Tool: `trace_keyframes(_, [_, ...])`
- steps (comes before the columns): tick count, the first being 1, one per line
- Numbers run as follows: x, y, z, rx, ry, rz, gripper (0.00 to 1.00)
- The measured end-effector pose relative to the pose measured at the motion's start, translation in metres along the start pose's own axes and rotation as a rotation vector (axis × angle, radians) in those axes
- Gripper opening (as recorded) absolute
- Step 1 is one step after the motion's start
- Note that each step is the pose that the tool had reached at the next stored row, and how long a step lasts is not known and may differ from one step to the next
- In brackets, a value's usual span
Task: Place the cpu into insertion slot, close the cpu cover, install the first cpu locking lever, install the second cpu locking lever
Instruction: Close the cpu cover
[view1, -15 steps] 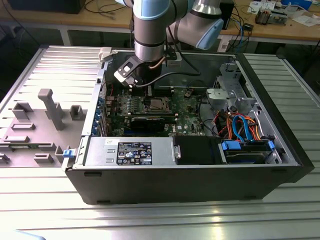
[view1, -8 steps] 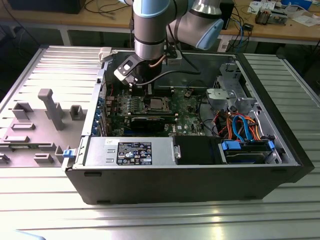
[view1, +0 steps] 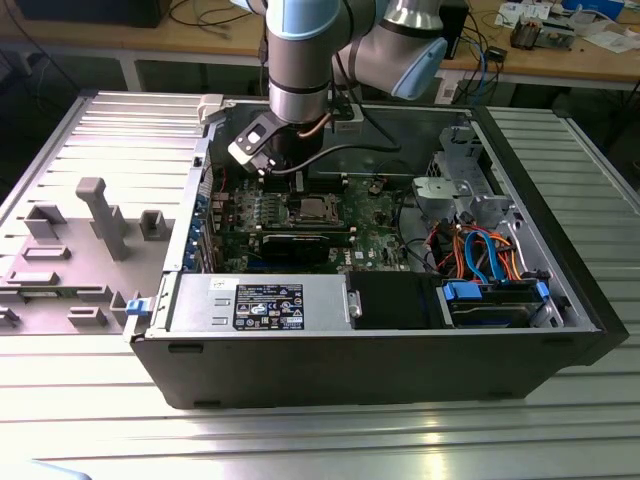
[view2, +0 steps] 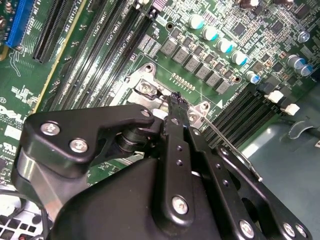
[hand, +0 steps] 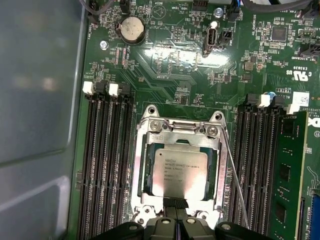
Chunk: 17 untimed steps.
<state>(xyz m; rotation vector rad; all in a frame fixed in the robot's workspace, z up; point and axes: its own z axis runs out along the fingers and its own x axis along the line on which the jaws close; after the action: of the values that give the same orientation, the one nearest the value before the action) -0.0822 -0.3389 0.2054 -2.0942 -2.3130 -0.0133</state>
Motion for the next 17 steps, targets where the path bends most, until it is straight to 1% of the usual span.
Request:
trace_keyframes(4, [0.0002, 0.0002, -0.0001, -0.0009, 0.0011, 0.000, 0.11])
trace_keyframes(8, [0.0002, 0.0001, -0.0005, -0.0007, 0.0008, 0.000, 0.11])
trace_keyframes(17, [0.0003, 0.0001, -0.0062, -0.0007, 0.0009, 0.000, 0.11])
